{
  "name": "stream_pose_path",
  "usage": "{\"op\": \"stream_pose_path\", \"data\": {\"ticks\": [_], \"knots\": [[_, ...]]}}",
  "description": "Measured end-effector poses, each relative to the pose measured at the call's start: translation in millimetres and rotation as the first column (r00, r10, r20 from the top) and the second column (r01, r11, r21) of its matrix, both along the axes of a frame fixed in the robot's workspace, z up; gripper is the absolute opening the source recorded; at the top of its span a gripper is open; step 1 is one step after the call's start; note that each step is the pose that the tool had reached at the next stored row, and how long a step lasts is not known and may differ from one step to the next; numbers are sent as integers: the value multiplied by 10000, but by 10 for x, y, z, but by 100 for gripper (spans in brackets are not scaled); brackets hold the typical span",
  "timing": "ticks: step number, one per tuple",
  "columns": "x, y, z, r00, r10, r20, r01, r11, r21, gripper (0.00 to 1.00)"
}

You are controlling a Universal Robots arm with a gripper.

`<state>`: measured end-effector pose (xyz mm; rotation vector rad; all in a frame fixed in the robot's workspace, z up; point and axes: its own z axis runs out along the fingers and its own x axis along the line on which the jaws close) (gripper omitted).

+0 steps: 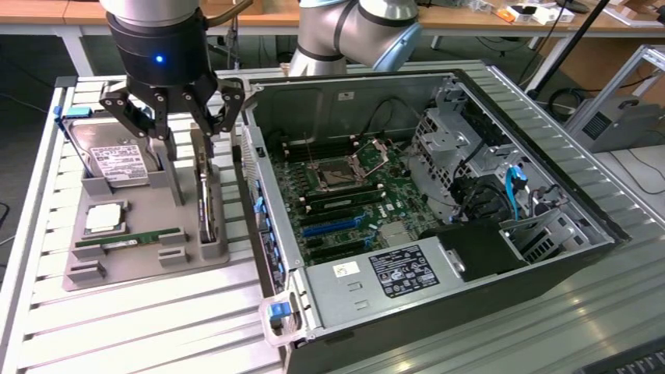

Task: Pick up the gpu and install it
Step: 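Pick up the gpu and move the gpu toward the slot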

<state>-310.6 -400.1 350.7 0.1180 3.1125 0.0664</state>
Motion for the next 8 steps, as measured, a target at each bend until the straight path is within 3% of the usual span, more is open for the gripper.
{"op": "stream_pose_path", "data": {"ticks": [8], "knots": [[0, 0, -18, 10000, 0, -1, 0, 10000, 0, 48]]}}
